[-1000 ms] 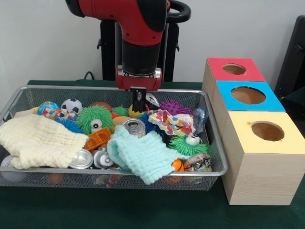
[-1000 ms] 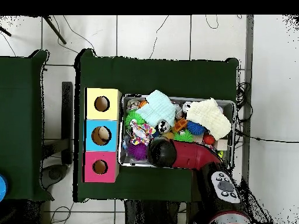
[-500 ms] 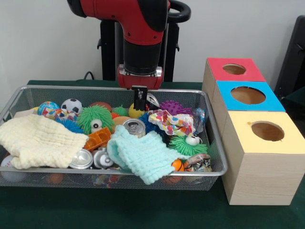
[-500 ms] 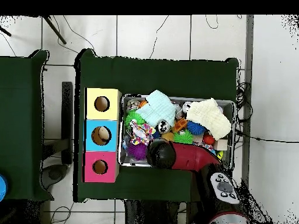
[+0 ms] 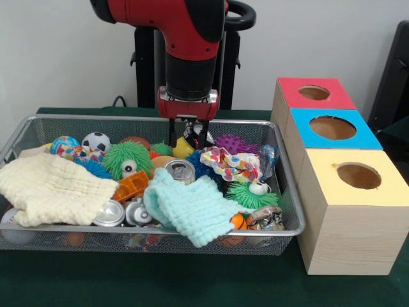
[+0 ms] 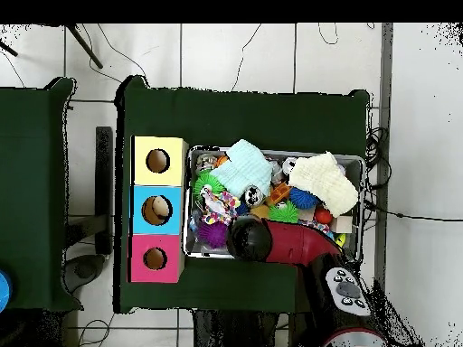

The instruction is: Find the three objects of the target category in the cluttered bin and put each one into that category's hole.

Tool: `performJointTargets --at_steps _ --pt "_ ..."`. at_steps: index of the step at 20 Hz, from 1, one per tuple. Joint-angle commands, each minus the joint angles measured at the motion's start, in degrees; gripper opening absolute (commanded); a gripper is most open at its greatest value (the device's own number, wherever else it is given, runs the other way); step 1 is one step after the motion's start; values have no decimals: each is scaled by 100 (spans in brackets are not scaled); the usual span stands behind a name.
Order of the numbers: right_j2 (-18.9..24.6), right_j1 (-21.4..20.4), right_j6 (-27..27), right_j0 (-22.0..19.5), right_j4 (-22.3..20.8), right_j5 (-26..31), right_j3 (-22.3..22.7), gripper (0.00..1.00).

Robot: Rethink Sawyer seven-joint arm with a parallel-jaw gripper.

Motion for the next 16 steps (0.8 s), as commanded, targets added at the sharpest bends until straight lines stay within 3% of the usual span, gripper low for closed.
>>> performJointTargets --at_steps 1,16 --pt "200 54 533 -48 -229 -365 -44 100" --pt "222 121 439 -48 -192 -148 -230 100"
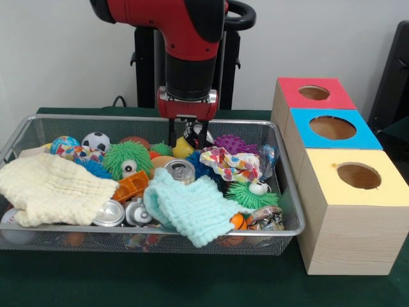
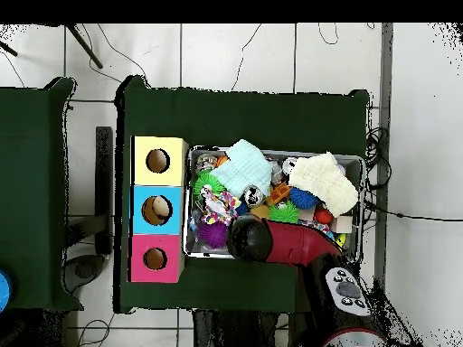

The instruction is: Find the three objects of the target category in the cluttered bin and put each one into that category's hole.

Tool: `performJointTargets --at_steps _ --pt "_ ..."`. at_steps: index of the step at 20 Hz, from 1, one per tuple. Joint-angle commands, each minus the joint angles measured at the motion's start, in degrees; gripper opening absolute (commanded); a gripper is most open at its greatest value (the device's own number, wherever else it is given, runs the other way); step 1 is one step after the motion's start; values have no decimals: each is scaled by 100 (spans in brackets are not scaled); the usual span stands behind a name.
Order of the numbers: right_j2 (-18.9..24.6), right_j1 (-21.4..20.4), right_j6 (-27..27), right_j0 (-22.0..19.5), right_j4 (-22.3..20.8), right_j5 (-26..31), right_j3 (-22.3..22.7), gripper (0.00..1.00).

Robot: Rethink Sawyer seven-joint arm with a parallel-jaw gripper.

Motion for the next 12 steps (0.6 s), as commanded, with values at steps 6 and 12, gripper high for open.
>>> performJointTargets --at_steps 6,12 --pt "251 298 392 31 -109 84 -630 100" --pt "269 454 435 120 29 298 -901 100"
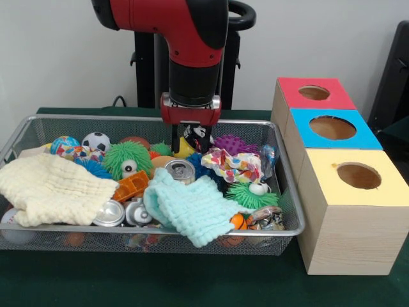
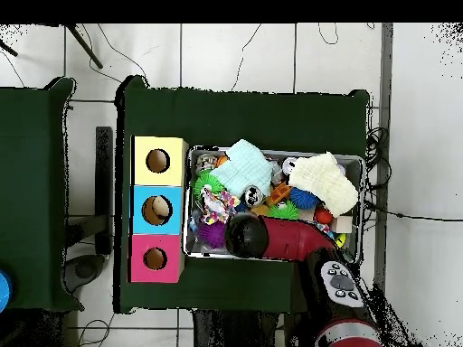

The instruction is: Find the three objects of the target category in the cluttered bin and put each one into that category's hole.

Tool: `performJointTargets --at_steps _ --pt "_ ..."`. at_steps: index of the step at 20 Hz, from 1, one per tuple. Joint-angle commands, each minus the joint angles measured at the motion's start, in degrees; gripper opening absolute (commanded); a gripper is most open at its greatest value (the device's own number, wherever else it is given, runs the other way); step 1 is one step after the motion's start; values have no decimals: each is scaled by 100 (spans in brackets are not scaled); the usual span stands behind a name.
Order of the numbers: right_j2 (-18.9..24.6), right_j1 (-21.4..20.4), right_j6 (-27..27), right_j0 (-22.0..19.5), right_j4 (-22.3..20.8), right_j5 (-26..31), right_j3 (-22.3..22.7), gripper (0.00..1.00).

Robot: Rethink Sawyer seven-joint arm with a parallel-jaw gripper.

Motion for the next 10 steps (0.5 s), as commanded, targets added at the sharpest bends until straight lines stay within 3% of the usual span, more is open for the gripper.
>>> performJointTargets --at_steps 1,10 --pt "279 300 447 30 50 313 -756 100" --pt "331 443 359 23 185 778 -1286 100"
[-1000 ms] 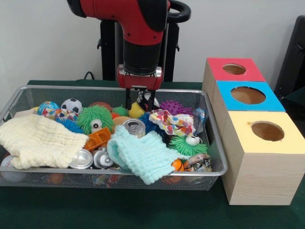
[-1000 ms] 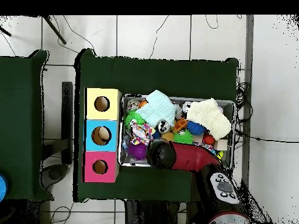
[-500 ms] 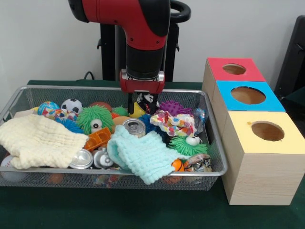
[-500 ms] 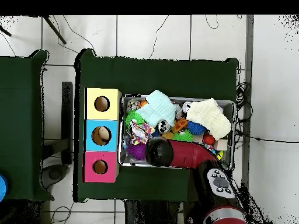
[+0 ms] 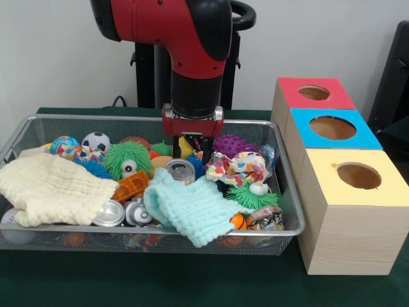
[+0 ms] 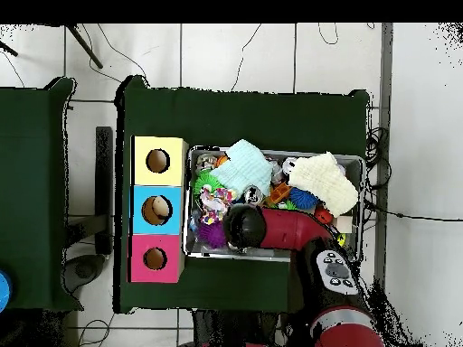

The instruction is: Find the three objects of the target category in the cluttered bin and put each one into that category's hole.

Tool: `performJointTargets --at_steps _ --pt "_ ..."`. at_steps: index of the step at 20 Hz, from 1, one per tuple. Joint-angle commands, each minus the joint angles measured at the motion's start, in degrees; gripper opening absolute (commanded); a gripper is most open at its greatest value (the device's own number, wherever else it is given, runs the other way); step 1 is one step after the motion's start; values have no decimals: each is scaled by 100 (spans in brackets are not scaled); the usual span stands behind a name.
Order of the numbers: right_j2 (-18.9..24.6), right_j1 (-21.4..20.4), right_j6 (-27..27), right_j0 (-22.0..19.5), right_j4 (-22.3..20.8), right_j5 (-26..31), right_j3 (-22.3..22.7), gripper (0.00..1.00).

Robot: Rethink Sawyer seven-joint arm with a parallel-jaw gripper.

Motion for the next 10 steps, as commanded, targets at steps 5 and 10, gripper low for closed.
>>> performJointTargets --at_steps 5,10 --pt "394 263 284 -164 176 764 -1025 100" --pt "433 245 203 -259 95 793 -1000 100"
